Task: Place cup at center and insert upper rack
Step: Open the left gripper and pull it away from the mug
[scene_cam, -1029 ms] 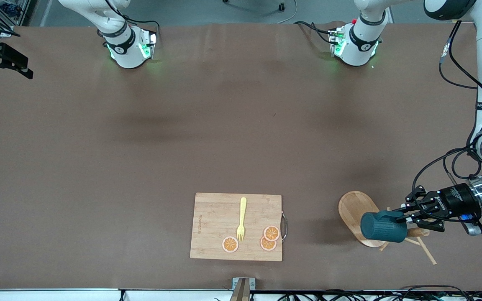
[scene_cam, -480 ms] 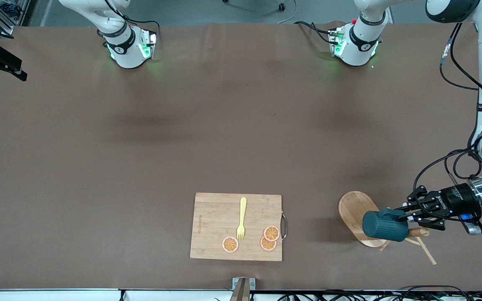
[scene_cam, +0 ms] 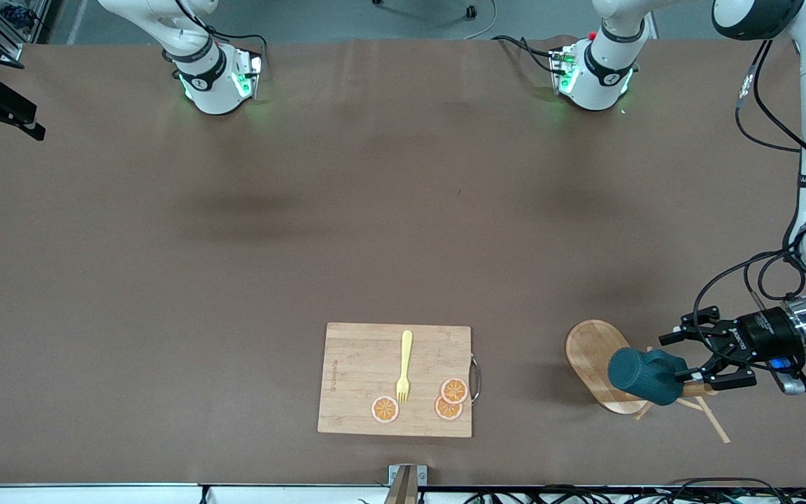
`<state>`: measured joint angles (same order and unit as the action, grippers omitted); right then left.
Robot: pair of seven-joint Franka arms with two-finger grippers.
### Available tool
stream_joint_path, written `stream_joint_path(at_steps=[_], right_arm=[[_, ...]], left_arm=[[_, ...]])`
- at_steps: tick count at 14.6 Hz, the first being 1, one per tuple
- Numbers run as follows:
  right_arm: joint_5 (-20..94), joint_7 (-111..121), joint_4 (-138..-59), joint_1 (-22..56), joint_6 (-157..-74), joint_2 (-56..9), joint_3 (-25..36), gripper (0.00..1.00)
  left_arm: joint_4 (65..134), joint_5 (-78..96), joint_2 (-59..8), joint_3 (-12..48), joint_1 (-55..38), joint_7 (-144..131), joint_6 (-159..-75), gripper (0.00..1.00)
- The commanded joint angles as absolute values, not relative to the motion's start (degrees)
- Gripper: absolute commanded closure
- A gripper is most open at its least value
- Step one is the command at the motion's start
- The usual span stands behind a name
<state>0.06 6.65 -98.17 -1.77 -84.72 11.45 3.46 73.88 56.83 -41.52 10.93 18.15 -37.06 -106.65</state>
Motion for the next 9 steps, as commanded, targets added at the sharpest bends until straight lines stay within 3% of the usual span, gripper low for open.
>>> stream_joint_path(at_steps=[1, 5, 9], right_arm=[[0.8, 6.0, -99.3, -2.5, -85.4, 12.3, 2.9, 0.0], [0.8, 6.0, -99.3, -2.3, -85.3, 12.3, 2.9, 0.0], [0.8, 6.0, -99.2, -2.0, -84.6, 12.3, 2.8, 0.0]], left_arm=[[73.8, 57.1, -39.4, 11.3, 19.1, -36.7, -104.0, 0.0], [73.8, 49.8, -34.7, 12.4, 18.0, -36.4, -102.2, 0.0], [74.0, 29.0, -28.5, 19.2, 17.4, -36.3, -101.3, 0.0]])
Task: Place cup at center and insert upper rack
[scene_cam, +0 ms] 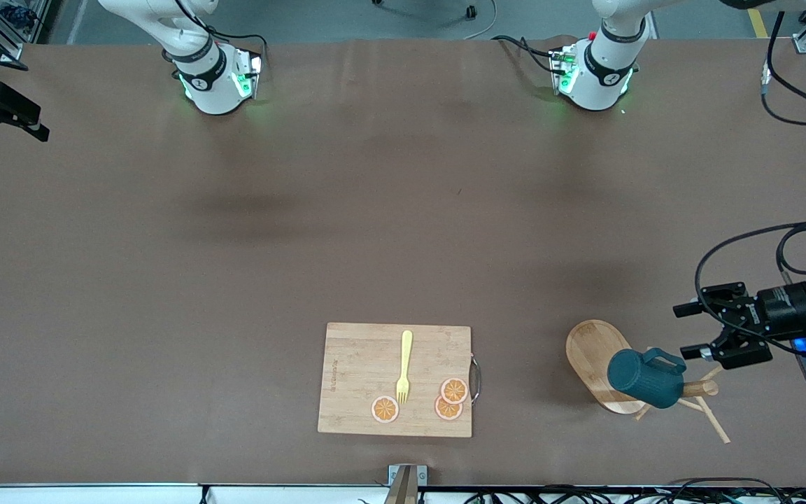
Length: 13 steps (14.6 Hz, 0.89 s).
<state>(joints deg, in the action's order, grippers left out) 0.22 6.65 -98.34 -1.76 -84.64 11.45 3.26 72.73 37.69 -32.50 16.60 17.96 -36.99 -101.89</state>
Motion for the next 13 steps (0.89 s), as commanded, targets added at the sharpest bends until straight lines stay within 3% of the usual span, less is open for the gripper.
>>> stream_joint_path(at_steps=[1, 5, 8, 10, 13], right_arm=[[0.8, 6.0, -99.1, -2.0, -84.6, 12.4, 2.6, 0.0], [0.8, 6.0, -99.0, -2.0, -84.5, 12.4, 2.6, 0.0], [0.8, 6.0, -99.0, -2.0, -85.1, 12.4, 2.6, 0.0], [0.8, 6.0, -99.0, -2.0, -84.7, 12.4, 2.6, 0.0], [0.8, 6.1, -99.0, -2.0, -84.4, 12.4, 2.6, 0.0]], left_arm=[[74.3, 22.7, -26.8, 21.5, 17.3, -36.4, -100.1, 0.0], [74.4, 6.7, -21.3, 29.0, 17.4, -34.4, -91.3, 0.0], [74.6, -0.1, -16.9, 31.0, 17.1, -30.9, -86.6, 0.0], [77.6, -1.9, -12.3, 29.0, 14.3, -25.5, -86.1, 0.0], [84.9, -2.5, -3.8, 17.4, 4.2, -18.7, -85.2, 0.0]])
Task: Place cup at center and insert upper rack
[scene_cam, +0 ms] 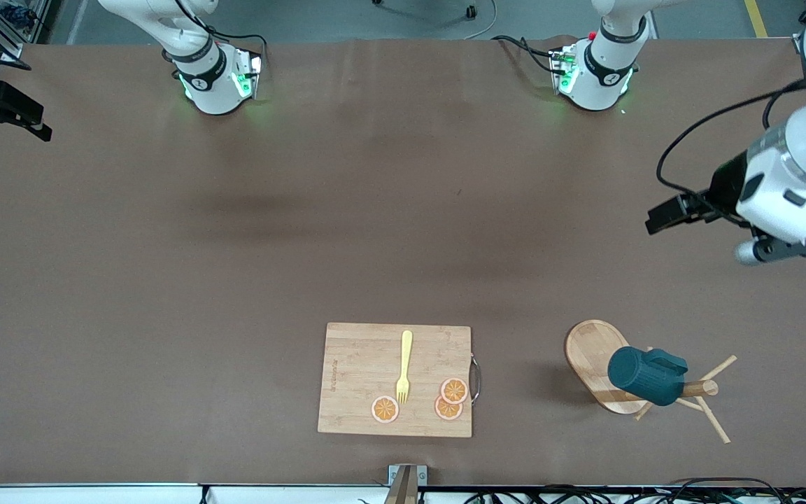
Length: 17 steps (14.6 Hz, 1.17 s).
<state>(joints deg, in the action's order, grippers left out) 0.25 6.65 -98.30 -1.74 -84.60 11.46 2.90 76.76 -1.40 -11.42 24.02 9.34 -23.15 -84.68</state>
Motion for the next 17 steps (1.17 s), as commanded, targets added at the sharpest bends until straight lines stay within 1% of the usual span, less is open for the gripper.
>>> stream_joint_path(at_steps=[1, 2, 5, 7, 8, 10, 13, 17], right_arm=[[0.7, 6.1, -99.0, -2.0, -84.3, 12.4, 2.6, 0.0], [0.7, 6.1, -99.0, -2.0, -83.7, 12.4, 2.6, 0.0], [0.8, 6.1, -98.9, -2.0, -83.4, 12.4, 2.6, 0.0], [0.7, 6.1, -98.9, -2.0, -83.4, 12.4, 2.6, 0.0], [0.7, 6.1, -98.9, -2.0, -83.4, 12.4, 2.6, 0.0], [0.7, 6.1, -98.9, -2.0, -83.6, 12.4, 2.6, 0.0], [0.7, 6.2, -98.9, -2.0, -83.8, 12.4, 2.6, 0.0], [0.4, 6.2, -98.9, -2.0, -84.0, 12.3, 2.6, 0.0]], left_arm=[[87.7, -2.5, -1.4, 16.2, 3.1, -17.8, -86.8, 0.0], [90.5, -2.4, 1.0, 15.2, 2.4, -17.1, -88.4, 0.0], [93.1, -1.7, 3.3, 14.3, 2.3, -14.7, -89.4, 0.0], [97.6, -0.2, 6.7, 10.7, 0.8, -10.3, -93.1, 0.0], [98.6, 1.4, 7.5, 8.9, 0.3, -8.2, -93.4, 0.0], [98.7, 2.7, 8.1, 7.3, 0.0, -4.2, -92.6, 0.0], [98.0, 2.7, 8.8, 7.1, 0.7, -1.0, -89.6, 0.0], [93.8, 2.0, 5.9, 7.1, 1.0, -1.2, -88.1, 0.0]])
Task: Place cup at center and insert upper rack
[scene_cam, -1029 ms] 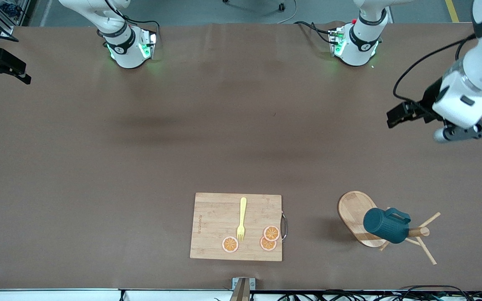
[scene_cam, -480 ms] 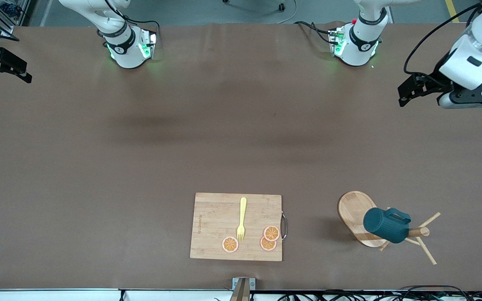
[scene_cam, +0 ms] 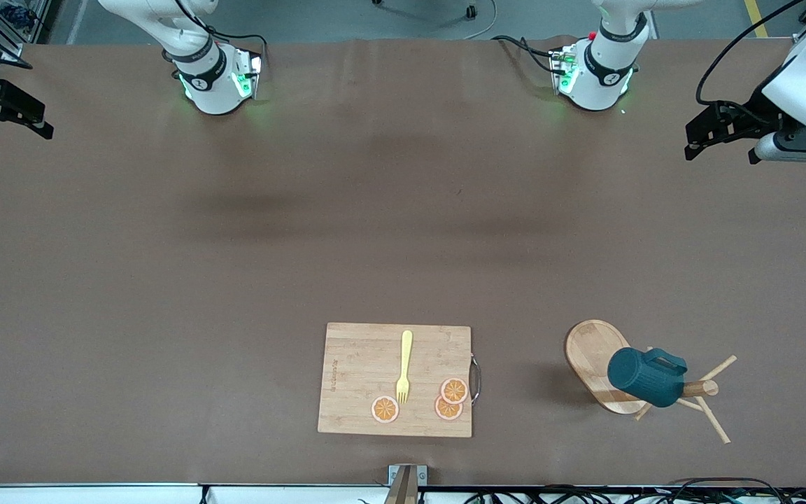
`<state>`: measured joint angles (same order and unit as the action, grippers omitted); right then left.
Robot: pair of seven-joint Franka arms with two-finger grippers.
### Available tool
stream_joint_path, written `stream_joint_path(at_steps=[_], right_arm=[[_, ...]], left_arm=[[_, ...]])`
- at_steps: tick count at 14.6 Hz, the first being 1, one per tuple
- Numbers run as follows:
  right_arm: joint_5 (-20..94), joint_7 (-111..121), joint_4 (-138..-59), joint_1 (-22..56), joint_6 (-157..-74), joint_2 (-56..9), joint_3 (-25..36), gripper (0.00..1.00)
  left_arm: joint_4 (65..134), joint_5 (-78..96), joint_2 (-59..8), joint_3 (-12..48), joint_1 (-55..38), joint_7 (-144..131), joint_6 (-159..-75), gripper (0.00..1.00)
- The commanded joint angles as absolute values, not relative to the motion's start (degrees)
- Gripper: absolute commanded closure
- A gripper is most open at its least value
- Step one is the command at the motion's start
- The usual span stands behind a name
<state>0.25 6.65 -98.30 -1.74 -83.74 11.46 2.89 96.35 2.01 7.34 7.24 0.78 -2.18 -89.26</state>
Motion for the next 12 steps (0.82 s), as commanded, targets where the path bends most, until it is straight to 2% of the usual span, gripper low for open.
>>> stream_joint_path(at_steps=[1, 12], right_arm=[[0.1, 6.4, -98.9, -2.0, -84.1, 12.3, 2.6, 0.0], [-0.8, 7.9, -98.7, -1.9, -84.5, 12.2, 2.5, 0.0]], left_arm=[[93.1, 1.8, 5.3, 7.1, 1.0, -1.1, -88.1, 0.0], [93.1, 1.8, 5.2, 7.0, 1.1, -1.2, -87.9, 0.0]])
